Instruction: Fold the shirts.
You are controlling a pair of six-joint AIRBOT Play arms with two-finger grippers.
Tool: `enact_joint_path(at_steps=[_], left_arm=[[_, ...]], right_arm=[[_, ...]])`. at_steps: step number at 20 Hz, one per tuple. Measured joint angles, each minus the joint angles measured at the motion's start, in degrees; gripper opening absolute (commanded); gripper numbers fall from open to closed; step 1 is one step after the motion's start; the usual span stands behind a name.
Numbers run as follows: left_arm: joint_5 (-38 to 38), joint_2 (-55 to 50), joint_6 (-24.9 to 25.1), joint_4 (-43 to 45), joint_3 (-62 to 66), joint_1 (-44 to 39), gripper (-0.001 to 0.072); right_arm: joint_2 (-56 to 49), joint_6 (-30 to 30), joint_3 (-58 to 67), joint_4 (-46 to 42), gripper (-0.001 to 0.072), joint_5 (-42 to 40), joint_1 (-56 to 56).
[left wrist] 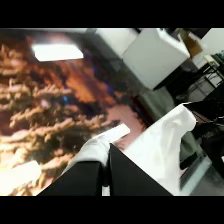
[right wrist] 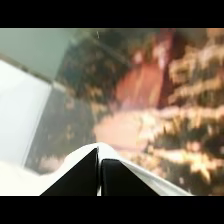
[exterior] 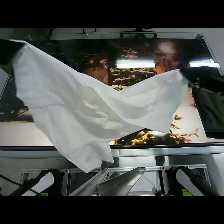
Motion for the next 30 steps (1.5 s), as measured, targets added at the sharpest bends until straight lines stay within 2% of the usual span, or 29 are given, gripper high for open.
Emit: enact_joint_path(at_steps=[1, 2, 3, 4, 7, 11, 14, 18, 21, 26, 30], left_arm=[[2.8, -4.2, 0.9, 3.2, -1.7, -2.9, 0.0018], [5.7, -8.5, 1.8, 5.3, -2.6, -5.0, 0.0147], [9.0, -13.3, 2.8, 6.4, -2.7, -6.7, 0.0462], [11.4, -18.3, 3.0, 7.9, -1.8, -7.6, 0.0713], [11.2, -30.3, 2.1, 10.0, 4.5, -7.2, 0.0712], [2.1, -38.2, -3.6, 14.2, 12.2, -3.4, 0.0711], [-6.0, -39.2, -8.5, 18.3, 13.0, -1.6, 0.0711], [-10.8, -33.7, -10.8, 24.0, 3.3, -3.4, 0.071], [-11.0, -26.8, -10.9, 29.8, -8.4, -5.9, 0.071], [-8.5, -14.8, -11.1, 34.0, -27.8, -7.3, 0.071], [-5.5, -7.0, -10.6, 34.9, -38.3, -5.8, 0.0709]], right_arm=[[-4.3, -0.8, -2.2, -0.5, 0.0056, -3.0, 2.6], [-9.4, -1.9, -3.7, -0.6, 0.0244, -6.7, 5.1], [-14.2, -3.1, -4.5, -0.1, 0.0355, -9.9, 6.8], [-19.2, -4.9, -4.5, 1.1, 0.0362, -12.6, 7.9], [-29.5, -9.8, -1.1, 4.6, 0.0361, -13.5, 8.1], [-32.9, -13.4, 4.8, 5.5, 0.0361, -5.6, 3.4], [-32.3, -12.5, 6.6, 0.3, 0.0362, 0.8, -0.5], [-31.9, -8.6, 4.9, -9.9, 0.0362, 7.2, -1.7], [-31.9, -7.5, 0.4, -13.5, 0.0361, 9.0, 0.8], [-31.9, -5.1, -3.5, -17.5, 0.0361, 6.6, 6.8], [-31.9, -2.7, -4.3, -20.2, 0.0361, 3.4, 11.1]])
